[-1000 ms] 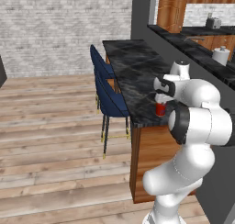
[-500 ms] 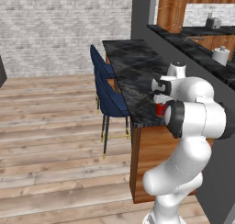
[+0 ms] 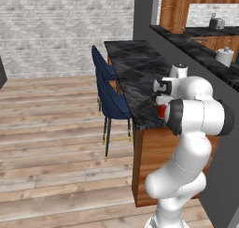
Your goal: Four empty soda cans are scattered around the kitchen. Gather all the cans and cluster them next to the stove for recycling.
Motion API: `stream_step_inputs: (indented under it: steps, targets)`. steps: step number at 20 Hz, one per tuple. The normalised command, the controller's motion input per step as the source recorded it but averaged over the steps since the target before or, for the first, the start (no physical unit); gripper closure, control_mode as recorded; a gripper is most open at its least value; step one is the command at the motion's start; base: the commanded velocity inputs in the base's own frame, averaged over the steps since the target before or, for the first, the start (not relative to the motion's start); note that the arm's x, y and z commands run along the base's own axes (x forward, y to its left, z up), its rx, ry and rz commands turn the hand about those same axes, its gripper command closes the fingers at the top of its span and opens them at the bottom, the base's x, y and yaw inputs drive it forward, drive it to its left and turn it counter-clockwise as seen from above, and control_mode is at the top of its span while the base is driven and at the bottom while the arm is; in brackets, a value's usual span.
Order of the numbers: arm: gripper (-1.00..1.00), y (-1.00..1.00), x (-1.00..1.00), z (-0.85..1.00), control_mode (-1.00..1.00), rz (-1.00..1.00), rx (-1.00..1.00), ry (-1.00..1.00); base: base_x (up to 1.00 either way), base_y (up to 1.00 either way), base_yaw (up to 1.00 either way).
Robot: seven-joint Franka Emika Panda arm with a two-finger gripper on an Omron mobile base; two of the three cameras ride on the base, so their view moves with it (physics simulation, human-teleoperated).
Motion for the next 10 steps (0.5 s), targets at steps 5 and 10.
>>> stream_step_inputs:
  steps: [5,10]
  targets:
    - [-1.00,-0.01,0.23,-0.07,-1.00,0.00,0.00,0.00,0.00,0.00,0.00]
    - [-1.00,-0.02,0.16,-0.11,-1.00,0.03,0.00,0.00,0.00,0.00,0.00]
